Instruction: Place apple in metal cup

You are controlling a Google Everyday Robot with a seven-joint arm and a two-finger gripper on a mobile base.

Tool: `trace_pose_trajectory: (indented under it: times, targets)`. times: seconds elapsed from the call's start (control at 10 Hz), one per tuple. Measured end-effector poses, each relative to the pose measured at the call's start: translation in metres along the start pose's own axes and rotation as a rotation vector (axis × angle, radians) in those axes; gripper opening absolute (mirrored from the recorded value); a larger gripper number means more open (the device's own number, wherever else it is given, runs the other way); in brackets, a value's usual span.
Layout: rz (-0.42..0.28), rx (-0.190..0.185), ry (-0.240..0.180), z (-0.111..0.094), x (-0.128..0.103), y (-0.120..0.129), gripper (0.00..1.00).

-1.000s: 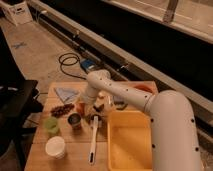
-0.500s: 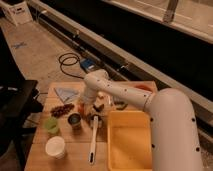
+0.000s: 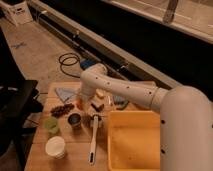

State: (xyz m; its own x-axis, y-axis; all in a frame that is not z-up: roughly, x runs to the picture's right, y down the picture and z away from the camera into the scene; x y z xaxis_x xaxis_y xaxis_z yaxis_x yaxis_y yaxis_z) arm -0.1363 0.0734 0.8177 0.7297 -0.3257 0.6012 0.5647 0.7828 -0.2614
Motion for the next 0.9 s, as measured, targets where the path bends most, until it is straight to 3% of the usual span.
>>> trace_pose_trajectory:
  times: [0.2, 0.3, 0.6, 0.8, 0.9]
  targets:
    - [-0.014, 0.055, -0.03, -0.025, -0.012, 0.0, 0.0]
    - [-0.023, 0.085, -0.07, -0.034, -0.019, 0.003, 0.0]
    - [-0.041, 0.151, -0.286, -0.046, -0.041, 0.022, 0.0]
    - [-0.042, 0.161, -0.339, -0.051, -0.052, 0.03, 0.0]
    - [-0.043, 0.147, -0.354, -0.052, -0.057, 0.034, 0.0]
